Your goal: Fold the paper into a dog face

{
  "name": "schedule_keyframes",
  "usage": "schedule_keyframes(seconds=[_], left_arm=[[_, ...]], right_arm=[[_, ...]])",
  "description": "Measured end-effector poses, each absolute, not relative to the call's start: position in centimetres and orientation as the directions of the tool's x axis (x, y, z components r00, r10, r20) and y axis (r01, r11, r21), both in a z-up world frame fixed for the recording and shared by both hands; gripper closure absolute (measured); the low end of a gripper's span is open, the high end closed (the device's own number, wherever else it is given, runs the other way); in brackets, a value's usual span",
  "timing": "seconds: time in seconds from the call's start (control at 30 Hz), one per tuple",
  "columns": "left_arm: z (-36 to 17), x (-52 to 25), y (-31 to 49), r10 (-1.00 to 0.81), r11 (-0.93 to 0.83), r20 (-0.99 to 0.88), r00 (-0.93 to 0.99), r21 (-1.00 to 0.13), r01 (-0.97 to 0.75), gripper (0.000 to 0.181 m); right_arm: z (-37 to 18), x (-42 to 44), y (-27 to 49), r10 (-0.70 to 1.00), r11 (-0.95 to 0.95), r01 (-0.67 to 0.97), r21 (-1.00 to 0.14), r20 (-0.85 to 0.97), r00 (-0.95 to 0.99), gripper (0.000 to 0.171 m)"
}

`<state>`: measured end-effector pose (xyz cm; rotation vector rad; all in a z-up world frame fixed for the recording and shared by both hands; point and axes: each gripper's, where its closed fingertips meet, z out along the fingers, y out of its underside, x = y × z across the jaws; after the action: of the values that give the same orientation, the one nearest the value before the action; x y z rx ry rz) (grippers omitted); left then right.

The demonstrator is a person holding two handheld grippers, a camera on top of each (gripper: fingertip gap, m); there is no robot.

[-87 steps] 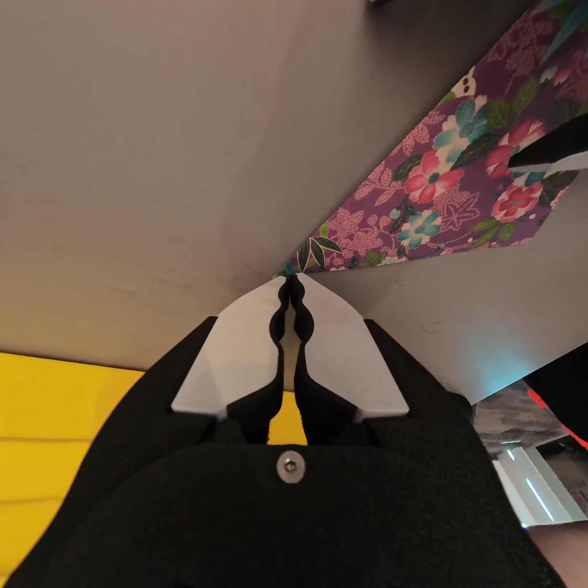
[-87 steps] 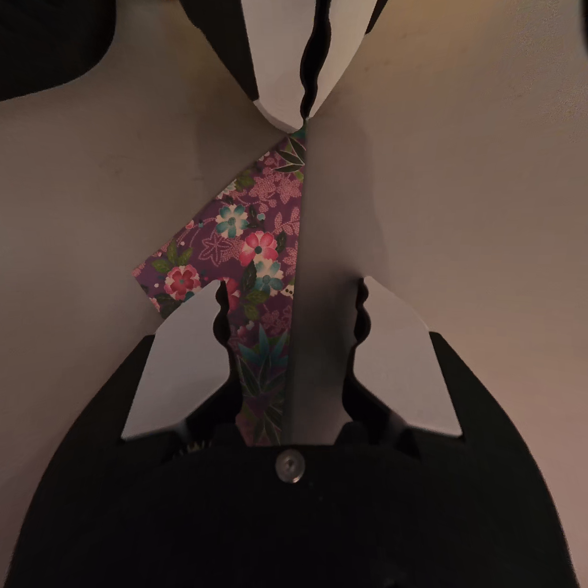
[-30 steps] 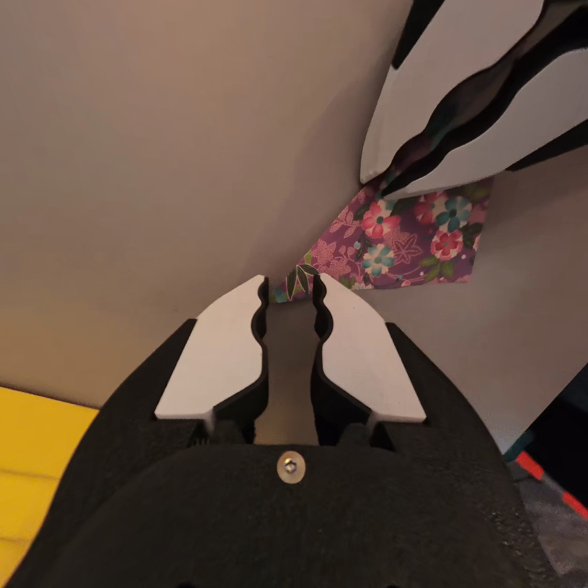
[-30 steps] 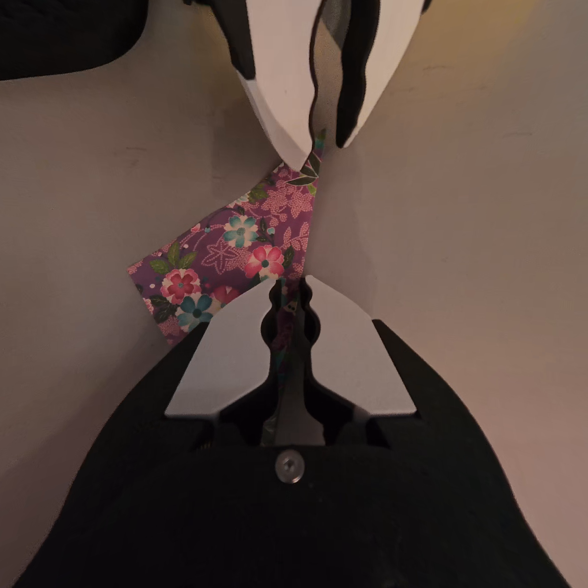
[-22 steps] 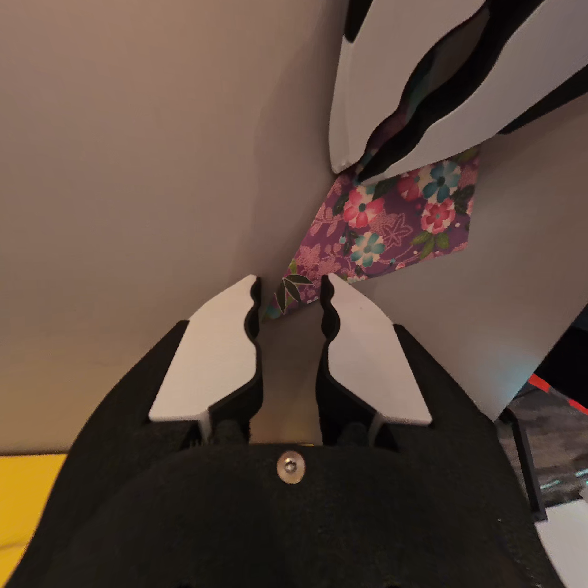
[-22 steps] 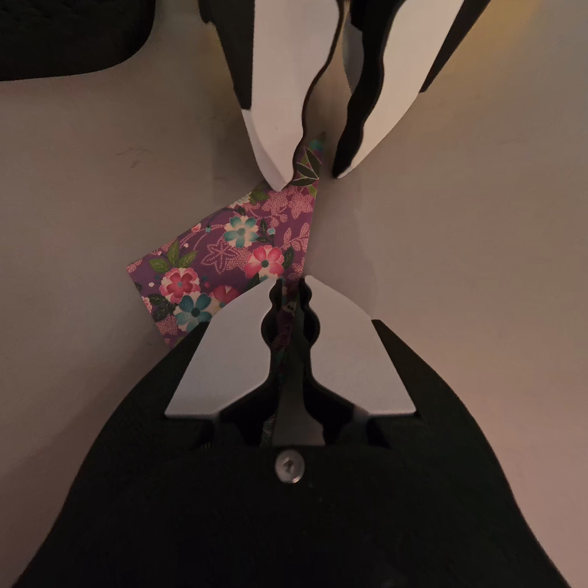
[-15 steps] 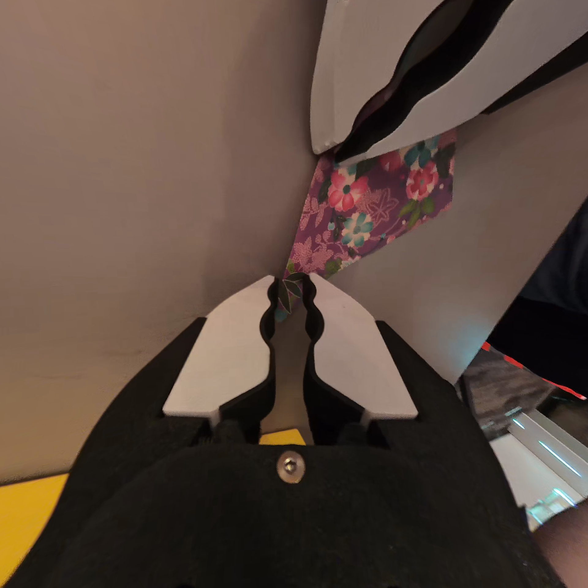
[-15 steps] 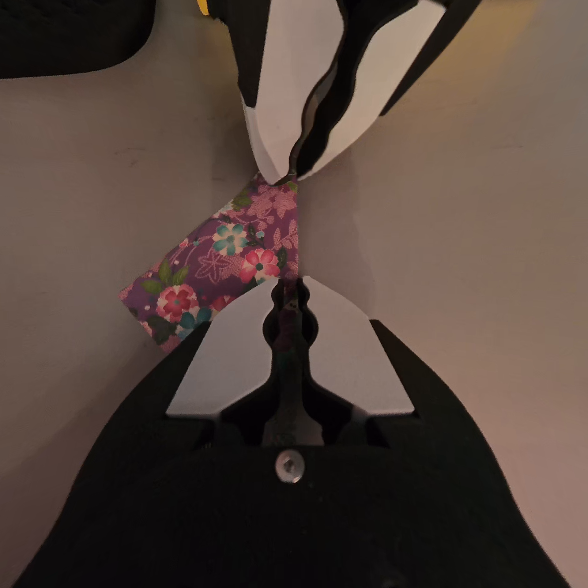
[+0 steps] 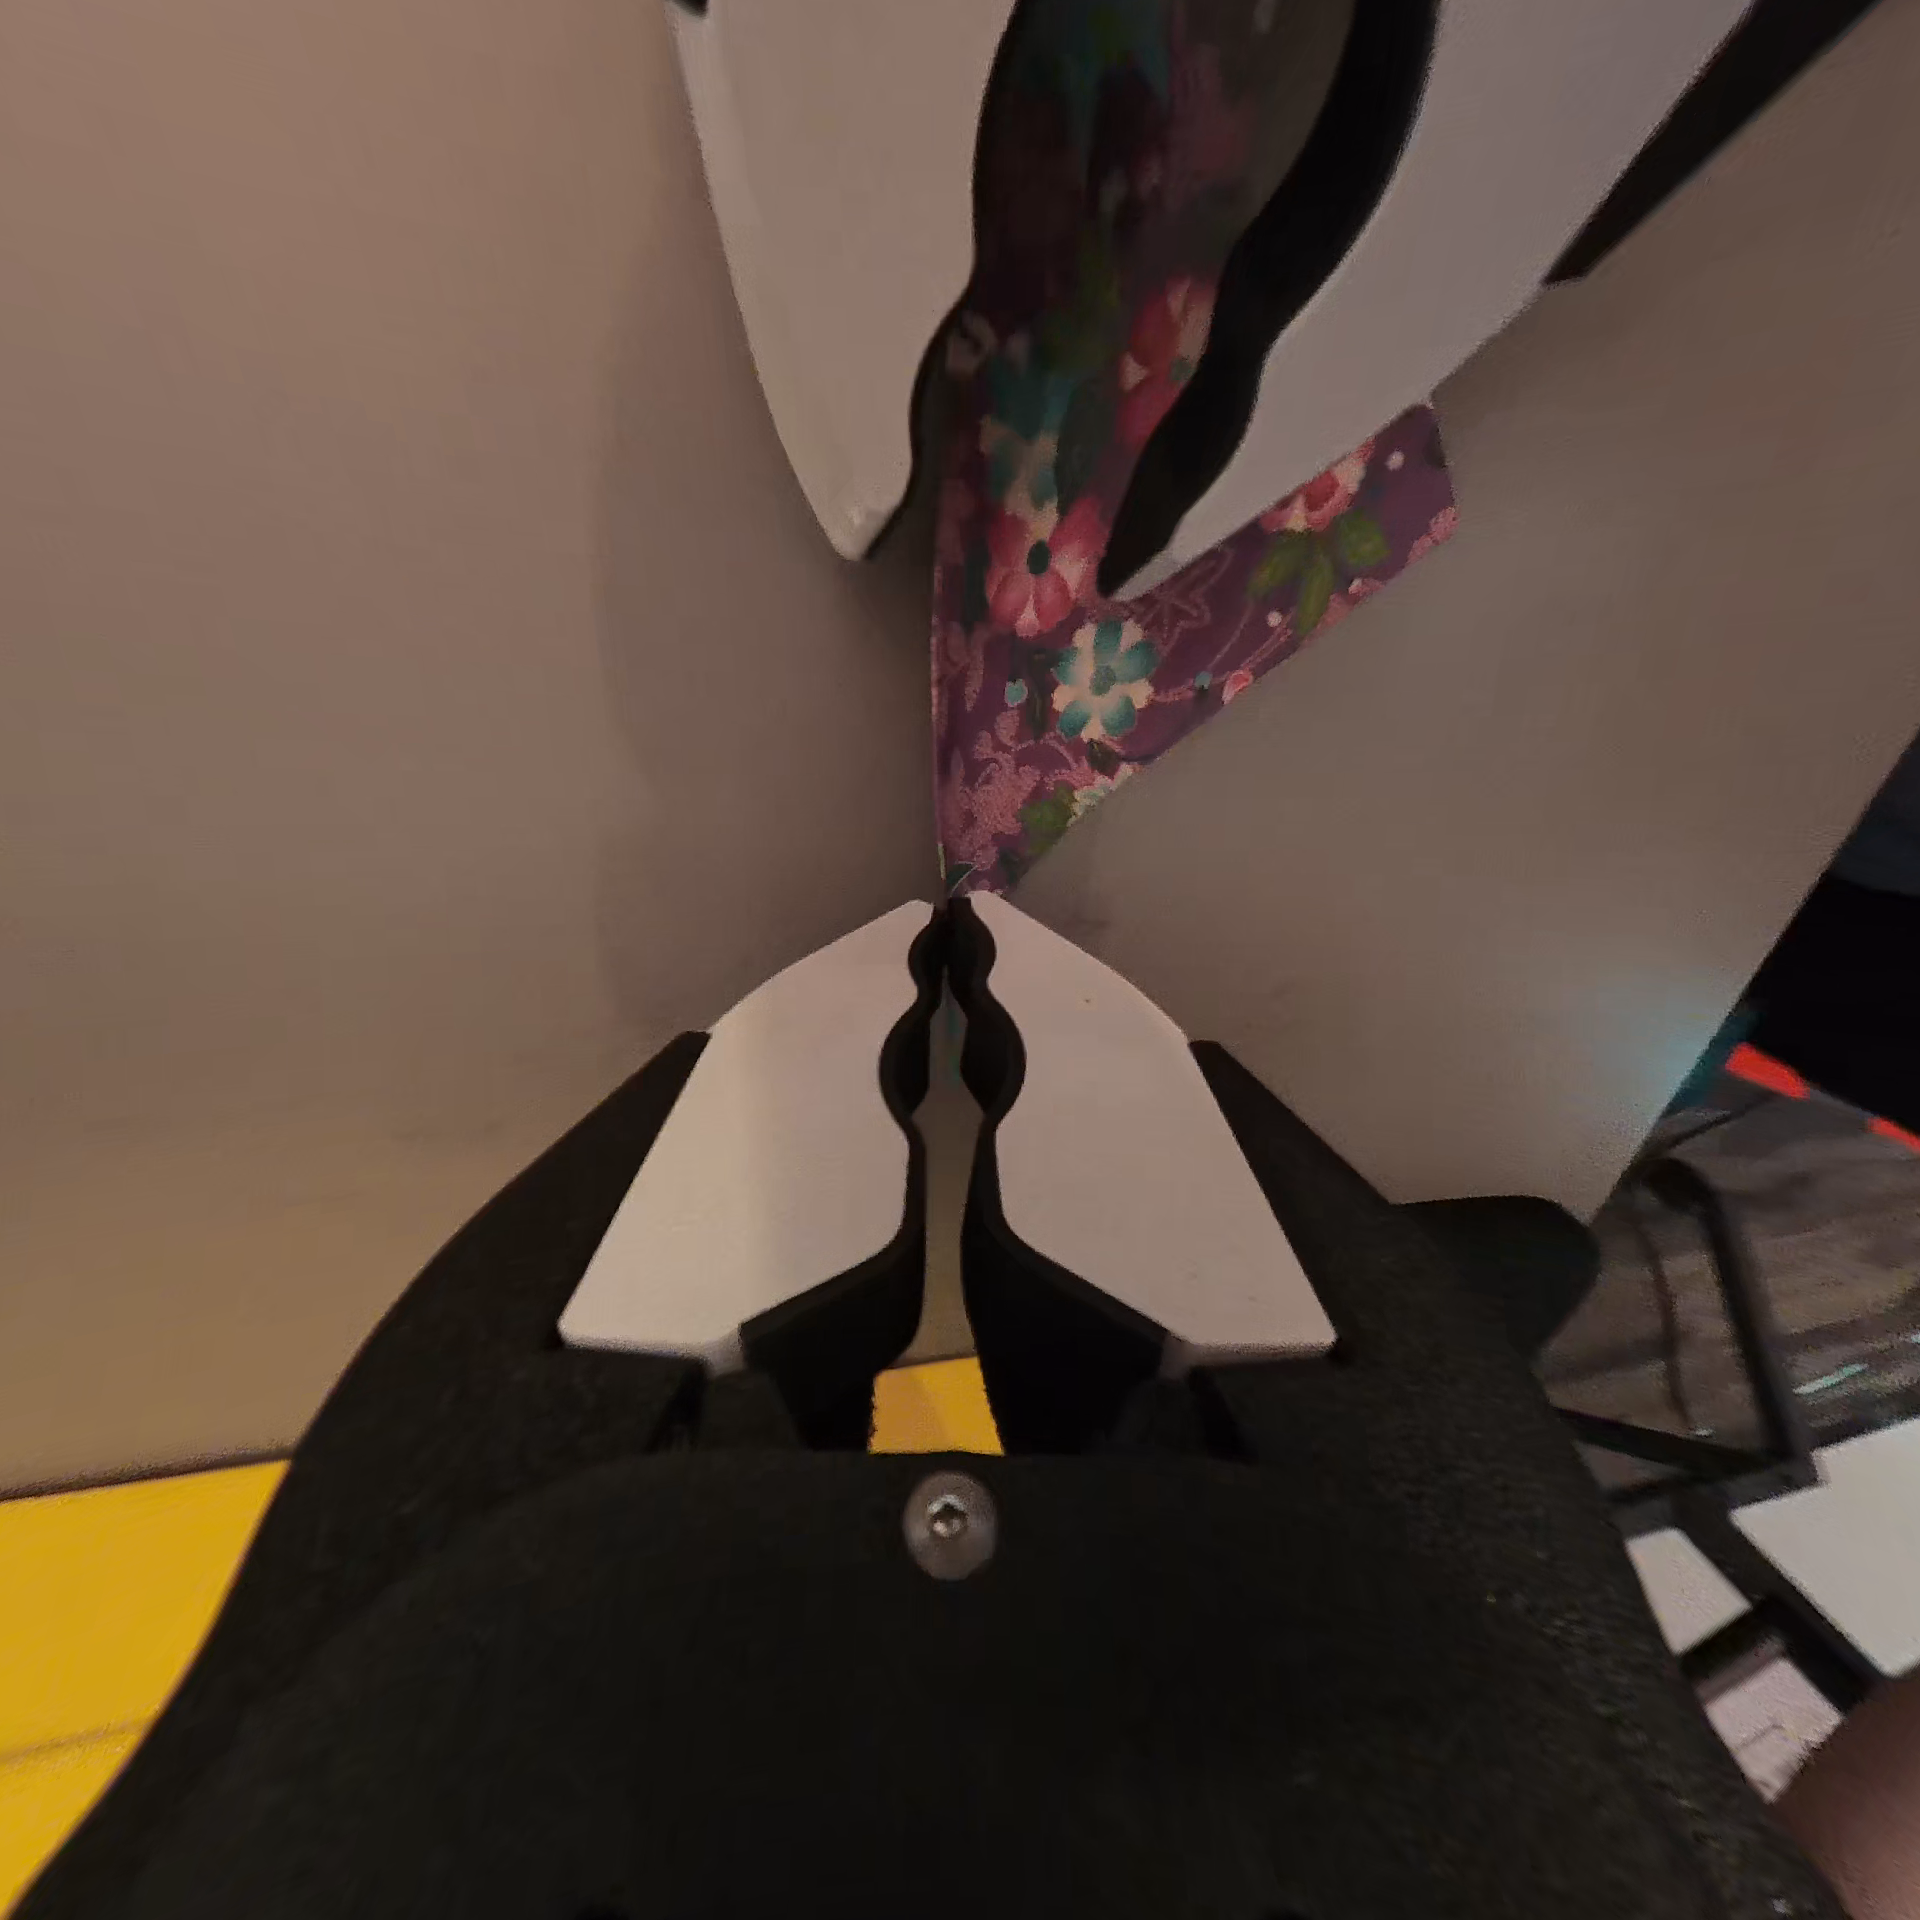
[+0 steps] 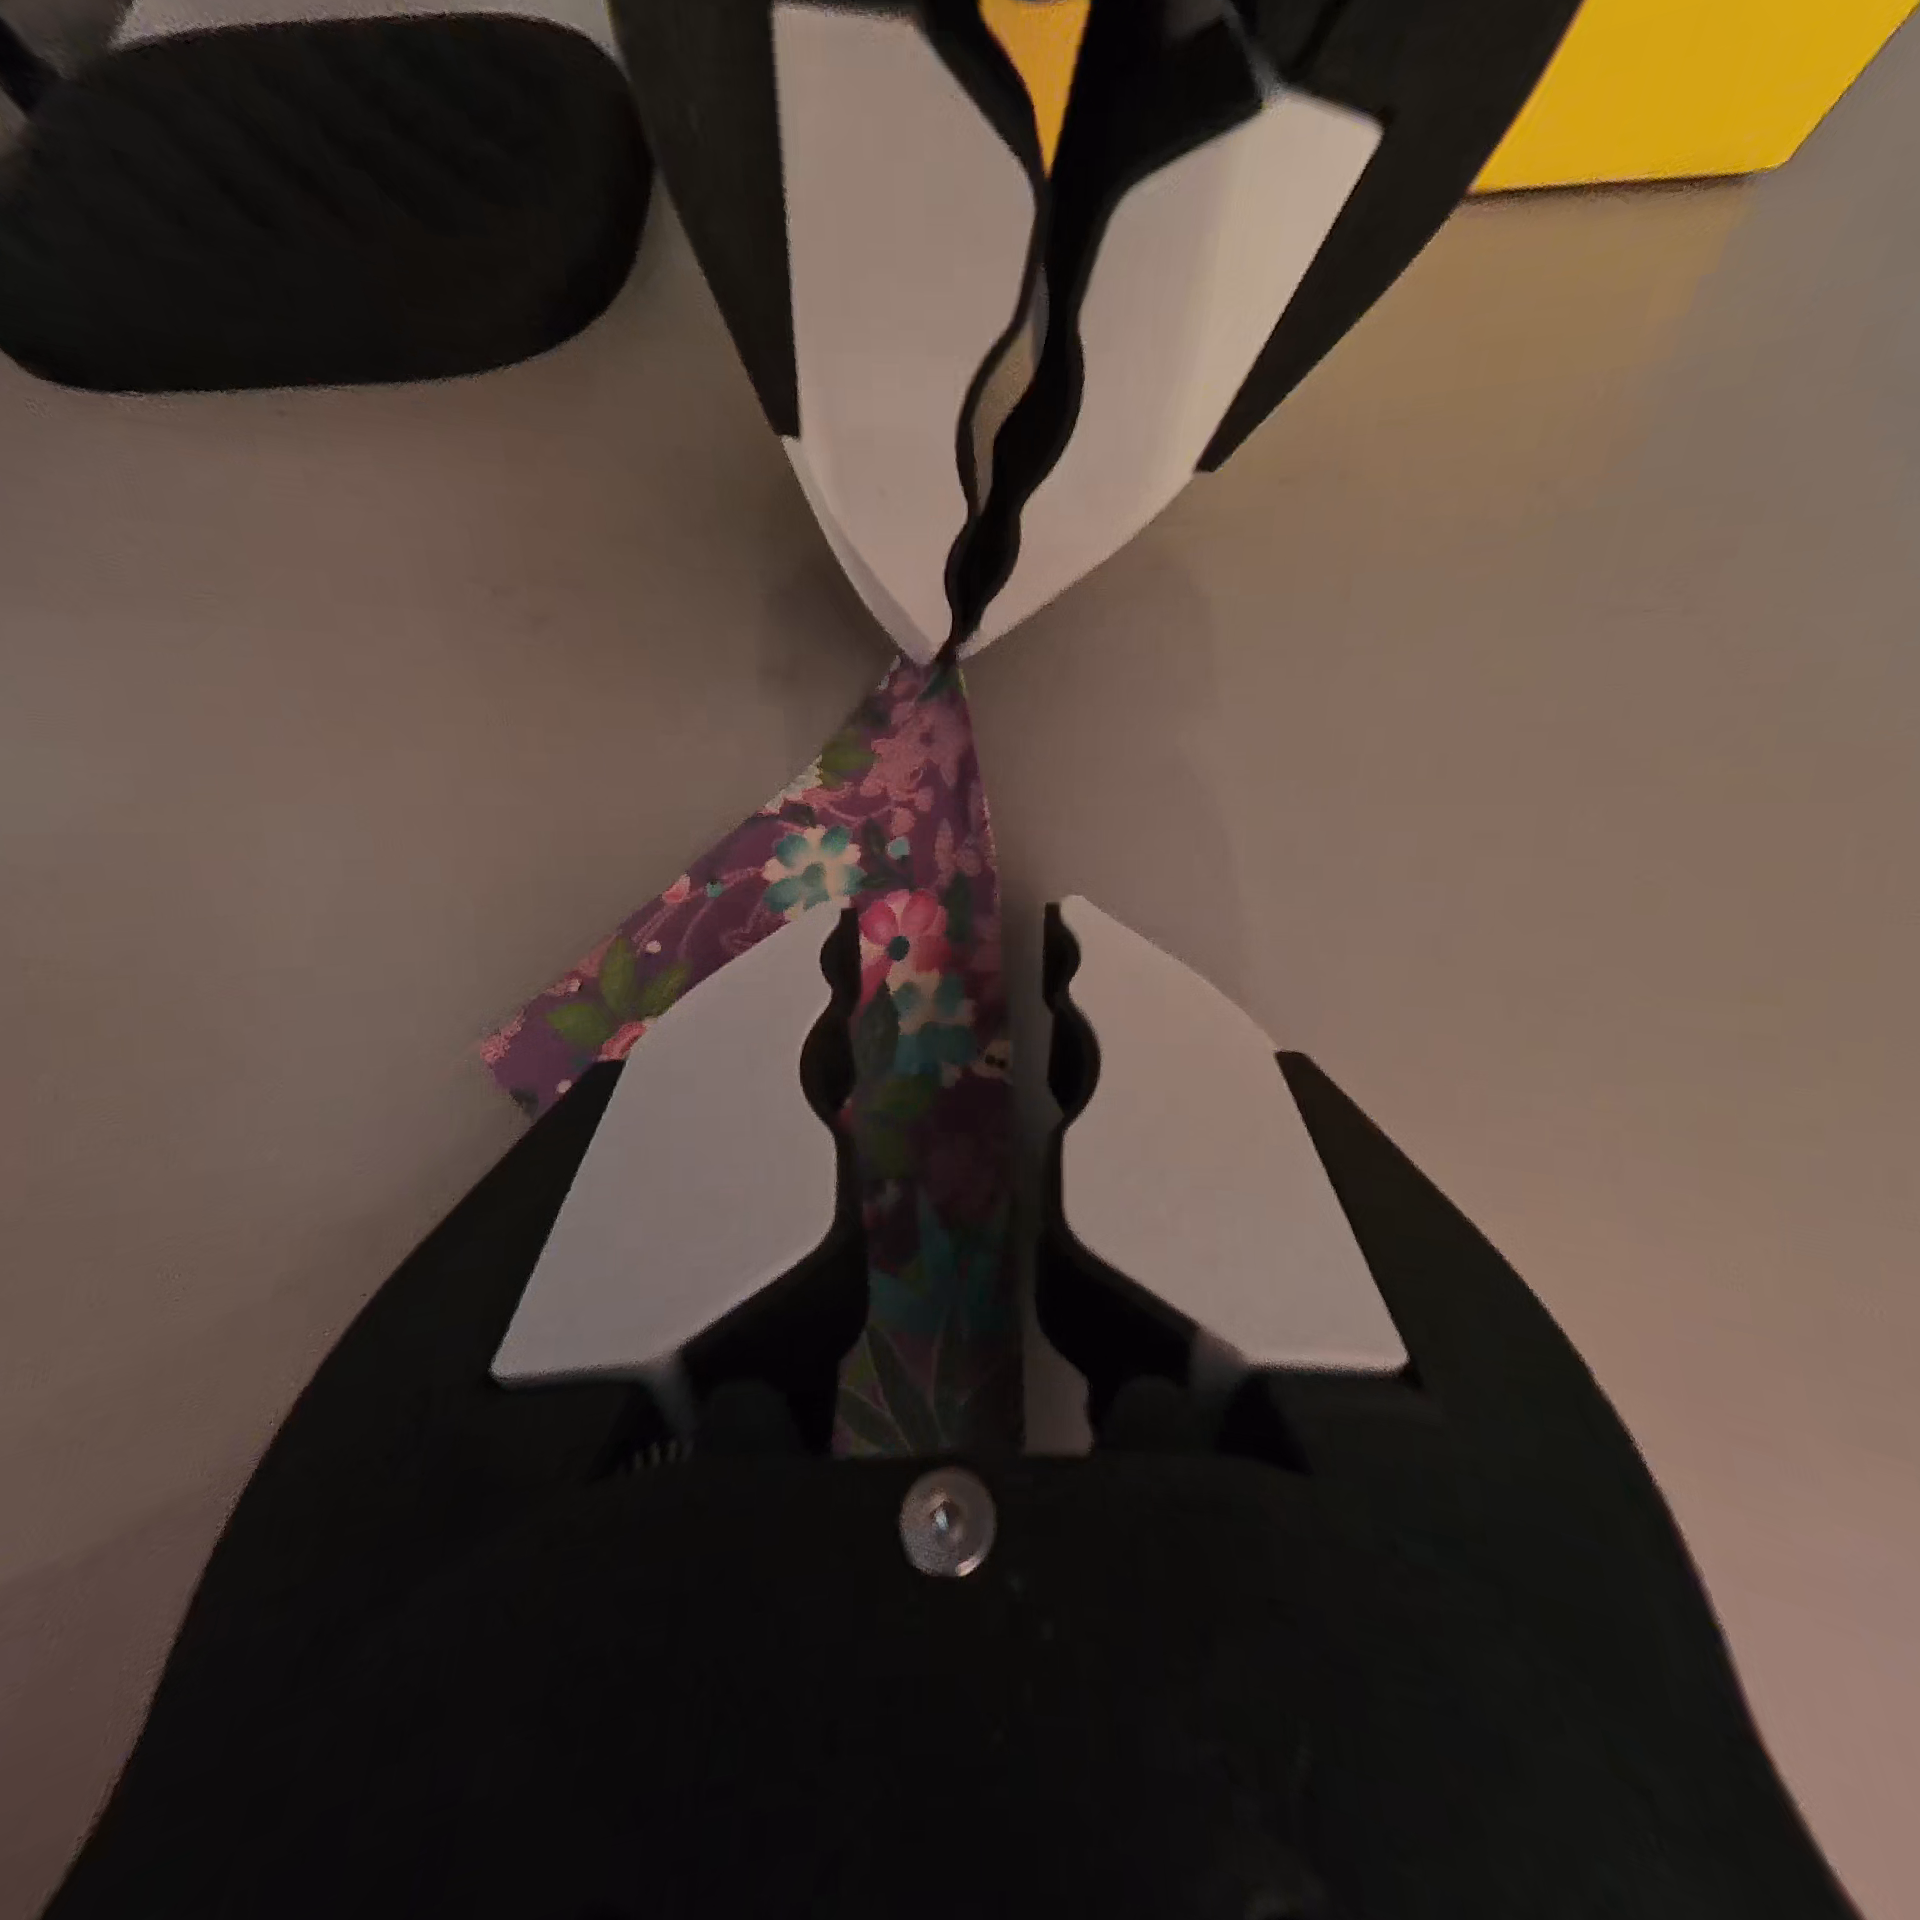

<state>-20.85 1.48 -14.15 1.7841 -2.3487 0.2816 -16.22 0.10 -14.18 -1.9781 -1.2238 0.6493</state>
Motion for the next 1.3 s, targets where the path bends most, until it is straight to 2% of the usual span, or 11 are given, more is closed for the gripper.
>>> schedule_keyframes(seconds=[0.17,0.27,0.4,0.5,0.57,0.63,0.77,0.9,1.1,1.23,1.3], left_arm=[[-13.4,-20.1,0.8,-0.927,0.293,0.229,-0.296,-0.046,-0.955,0.181],[-13.1,-19.8,1.2,-0.933,0.286,0.213,-0.289,-0.049,-0.957,0.181],[-12.9,-19.2,1.4,-0.939,0.261,0.208,-0.274,-0.088,-0.961,0.181],[-12.7,-18.8,1.9,-0.943,0.266,0.172,-0.283,-0.114,-0.957,0.181],[-12.4,-18.5,1.8,-0.944,0.267,0.163,-0.288,-0.137,-0.954,0.181],[-12.1,-18.4,1.8,-0.943,0.275,0.151,-0.296,-0.146,-0.95,0.181],[-12.1,-18.5,2.0,-0.945,0.279,0.139,-0.296,-0.13,-0.951,0.181],[-12.5,-18.4,2.3,-0.952,0.264,0.129,-0.278,-0.12,-0.957,0.181],[-12.6,-16.7,2.7,-0.97,0.18,0.12,-0.21,-0.226,-0.957,0.17],[-13.7,-15.8,3.2,-0.976,0.197,0.042,-0.215,-0.255,-0.946,0.163],[-14.0,-15.6,2.8,-0.972,0.211,0.048,-0.232,-0.269,-0.94,0.18]], right_arm=[[-13.8,-16.3,0.1,0.902,-0.306,0.513,-0.802,-0.072,0.425,0.146],[-13.0,-16.2,0.3,0.898,-0.303,0.467,-0.831,-0.086,0.431,0.16],[-13.2,-15.5,0.9,0.873,-0.365,0.427,-0.827,-0.145,0.465,0.164],[-13.9,-15.1,1.2,0.849,-0.432,0.416,-0.8,-0.206,0.486,0.152],[-14.3,-14.9,1.0,0.844,-0.46,0.429,-0.777,-0.234,0.482,0.156],[-14.1,-14.9,1.0,0.845,-0.469,0.418,-0.778,-0.257,0.469,0.168],[-13.8,-15.0,0.9,0.835,-0.492,0.398,-0.774,-0.29,0.468,0.163],[-13.8,-15.1,0.7,0.819,-0.535,0.386,-0.751,-0.348,0.456,0.17],[-13.6,-14.6,1.0,0.76,-0.621,0.293,-0.727,-0.465,0.454,0.17],[-13.6,-14.3,1.3,0.744,-0.64,0.271,-0.719,-0.493,0.451,0.17],[-13.9,-13.9,1.6,0.739,-0.641,0.274,-0.717,-0.481,0.472,0.17]])
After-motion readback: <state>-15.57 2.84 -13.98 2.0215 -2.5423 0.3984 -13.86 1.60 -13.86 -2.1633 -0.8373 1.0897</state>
